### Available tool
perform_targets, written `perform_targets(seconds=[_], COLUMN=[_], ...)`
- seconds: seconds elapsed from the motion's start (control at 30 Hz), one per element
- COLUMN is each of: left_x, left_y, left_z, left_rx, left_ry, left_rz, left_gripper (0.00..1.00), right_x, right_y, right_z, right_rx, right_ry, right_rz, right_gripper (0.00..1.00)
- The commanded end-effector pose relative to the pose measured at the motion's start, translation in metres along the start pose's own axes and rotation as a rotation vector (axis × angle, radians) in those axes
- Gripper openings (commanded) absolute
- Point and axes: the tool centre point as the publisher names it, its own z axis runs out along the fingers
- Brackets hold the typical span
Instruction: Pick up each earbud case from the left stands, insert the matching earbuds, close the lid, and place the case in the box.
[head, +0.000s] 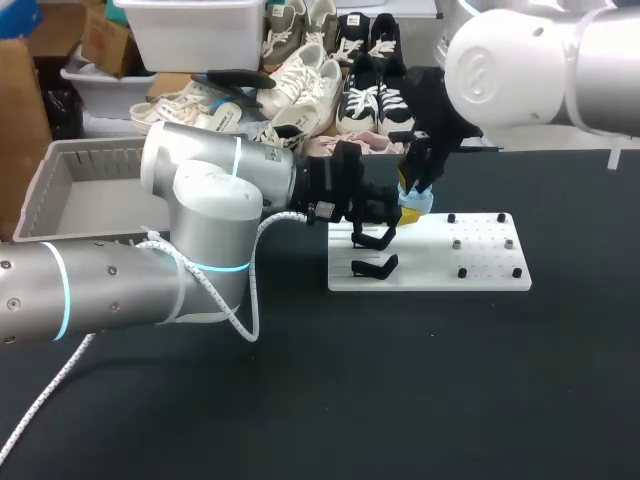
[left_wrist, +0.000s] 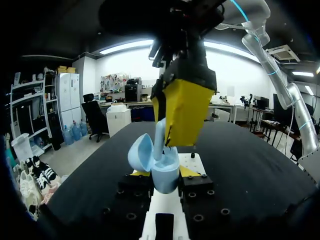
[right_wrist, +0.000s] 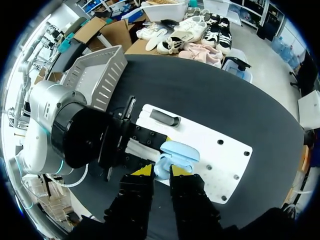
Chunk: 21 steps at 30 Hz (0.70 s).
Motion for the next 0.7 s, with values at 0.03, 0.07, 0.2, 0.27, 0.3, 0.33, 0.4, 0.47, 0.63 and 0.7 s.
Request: perform_targets(seconds=[0.03,0.07,0.2,0.27,0.3,0.33,0.4,0.47,0.63,0.7], left_x=[0.0004,0.0004,0.0004,0.0004,0.0004,0.0004,0.0004,0.0004,0.0004,0.0004], left_y=[0.0007,0.0007,0.0007,0.0007,0.0007,0.0007,0.0007,0.0007,0.0007,0.0007], left_z=[0.0004,0.0004,0.0004,0.0004,0.0004,0.0004,0.0004,0.0004,0.0004,0.0004], left_rx=[0.0,0.0,0.0,0.0,0.0,0.0,0.0,0.0,0.0,0.0], left_ry=[-0.001,-0.001,-0.001,-0.001,-0.001,-0.001,-0.001,-0.001,-0.001,-0.001], left_rz=[0.0,0.0,0.0,0.0,0.0,0.0,0.0,0.0,0.0,0.0], left_gripper=[0.0,0.0,0.0,0.0,0.0,0.0,0.0,0.0,0.0,0.0], right_x=[-0.0002,-0.0003,-0.0009,-0.0012,-0.0013,-0.0013,-0.0012,-0.001,-0.0003,-0.0003], right_y=[-0.0026,-0.0027,-0.003,-0.0025,-0.002,-0.0016,-0.0008,-0.0006,-0.0005,-0.0007], right_z=[-0.0014,-0.0014,-0.0007,0.0002,0.0006,0.0009,0.0012,0.0014,0.003,0.0036], right_rx=[-0.001,0.0,0.002,0.001,0.002,0.001,0.003,0.004,0.008,0.01], right_ry=[0.001,0.001,0.002,0.004,0.005,0.007,0.008,0.009,0.012,0.014], right_rz=[0.003,0.004,0.006,0.006,0.005,0.005,0.003,0.003,0.008,0.01], right_gripper=[0.0,0.0,0.0,0.0,0.0,0.0,0.0,0.0,0.0,0.0])
